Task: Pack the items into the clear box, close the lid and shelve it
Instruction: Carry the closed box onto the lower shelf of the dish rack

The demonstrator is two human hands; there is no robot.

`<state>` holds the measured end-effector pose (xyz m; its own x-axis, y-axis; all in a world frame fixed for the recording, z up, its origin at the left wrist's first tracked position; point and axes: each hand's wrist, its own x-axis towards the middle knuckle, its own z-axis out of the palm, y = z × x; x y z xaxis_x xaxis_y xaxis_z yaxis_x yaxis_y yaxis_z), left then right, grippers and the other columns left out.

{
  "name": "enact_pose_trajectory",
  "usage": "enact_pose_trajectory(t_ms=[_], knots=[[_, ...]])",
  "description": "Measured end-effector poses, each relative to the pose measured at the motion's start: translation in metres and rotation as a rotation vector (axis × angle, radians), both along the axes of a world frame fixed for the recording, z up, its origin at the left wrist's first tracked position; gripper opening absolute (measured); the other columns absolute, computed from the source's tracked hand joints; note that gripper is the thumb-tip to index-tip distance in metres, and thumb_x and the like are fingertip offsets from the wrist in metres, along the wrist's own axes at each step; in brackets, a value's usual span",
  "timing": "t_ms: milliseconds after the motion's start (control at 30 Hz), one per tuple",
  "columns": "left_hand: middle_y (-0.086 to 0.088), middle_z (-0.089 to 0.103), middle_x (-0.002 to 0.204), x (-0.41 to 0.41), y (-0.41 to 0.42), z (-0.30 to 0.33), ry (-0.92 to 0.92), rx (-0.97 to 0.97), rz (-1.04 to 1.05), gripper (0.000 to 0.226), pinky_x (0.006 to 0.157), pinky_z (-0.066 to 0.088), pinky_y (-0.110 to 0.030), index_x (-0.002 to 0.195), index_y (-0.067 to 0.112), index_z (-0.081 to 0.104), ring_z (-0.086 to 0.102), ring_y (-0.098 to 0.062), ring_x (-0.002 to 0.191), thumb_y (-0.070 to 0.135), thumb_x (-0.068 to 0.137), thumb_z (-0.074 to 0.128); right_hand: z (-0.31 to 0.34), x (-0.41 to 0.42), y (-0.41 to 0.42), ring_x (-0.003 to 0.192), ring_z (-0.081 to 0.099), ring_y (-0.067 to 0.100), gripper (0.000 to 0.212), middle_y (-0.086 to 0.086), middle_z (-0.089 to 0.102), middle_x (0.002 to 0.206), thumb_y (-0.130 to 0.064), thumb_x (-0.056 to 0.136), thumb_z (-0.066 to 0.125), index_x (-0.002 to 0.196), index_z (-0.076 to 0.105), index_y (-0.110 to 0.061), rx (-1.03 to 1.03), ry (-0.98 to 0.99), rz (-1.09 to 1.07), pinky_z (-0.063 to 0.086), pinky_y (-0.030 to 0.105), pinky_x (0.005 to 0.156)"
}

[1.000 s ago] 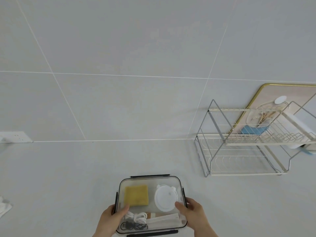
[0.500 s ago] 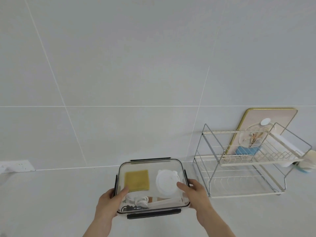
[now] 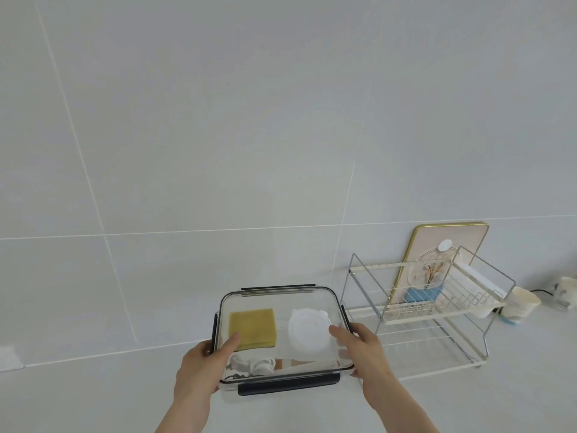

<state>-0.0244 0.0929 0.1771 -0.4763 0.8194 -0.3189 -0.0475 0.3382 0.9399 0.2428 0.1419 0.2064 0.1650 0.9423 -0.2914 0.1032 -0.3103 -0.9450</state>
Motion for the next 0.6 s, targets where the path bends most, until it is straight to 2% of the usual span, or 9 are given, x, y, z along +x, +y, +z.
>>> enact_pose_trajectory(t_ms=[100, 300, 600], knots=[[-0.003, 0.073, 0.089, 0.011, 0.001, -0.004, -0.004, 0.000, -0.042, 0.048, 0.078, 0.058, -0.043, 0.092, 0.022, 0.073, 0.068, -0.024, 0.087, 0.060, 0.063, 0.079, 0.001, 0.012, -0.012, 0.099, 0.065, 0.028, 0.028, 0.005, 0.069, 0.109, -0.035, 0.078, 0.076, 0.102, 0.067, -0.025, -0.012, -0.014, -0.051, 0.043, 0.034, 0.064], [0.002, 0.072, 0.087, 0.061, -0.001, -0.013, 0.020, -0.030, -0.151, 0.055, 0.084, 0.056, -0.045, 0.089, 0.027, 0.069, 0.067, -0.021, 0.086, 0.070, 0.055, 0.071, -0.006, 0.059, -0.046, 0.096, 0.066, 0.026, 0.022, 0.006, 0.070, 0.106, -0.031, 0.082, 0.074, 0.100, 0.067, -0.020, -0.054, -0.043, -0.166, 0.041, 0.034, 0.065], [0.010, 0.068, 0.084, 0.158, -0.015, -0.036, 0.130, -0.111, -0.291, 0.053, 0.085, 0.057, -0.041, 0.097, 0.027, 0.064, 0.065, -0.018, 0.086, 0.067, 0.064, 0.074, -0.035, 0.151, -0.075, 0.093, 0.066, 0.030, 0.015, 0.010, 0.068, 0.104, -0.027, 0.083, 0.069, 0.094, 0.069, -0.016, -0.116, -0.082, -0.309, 0.044, 0.036, 0.071]])
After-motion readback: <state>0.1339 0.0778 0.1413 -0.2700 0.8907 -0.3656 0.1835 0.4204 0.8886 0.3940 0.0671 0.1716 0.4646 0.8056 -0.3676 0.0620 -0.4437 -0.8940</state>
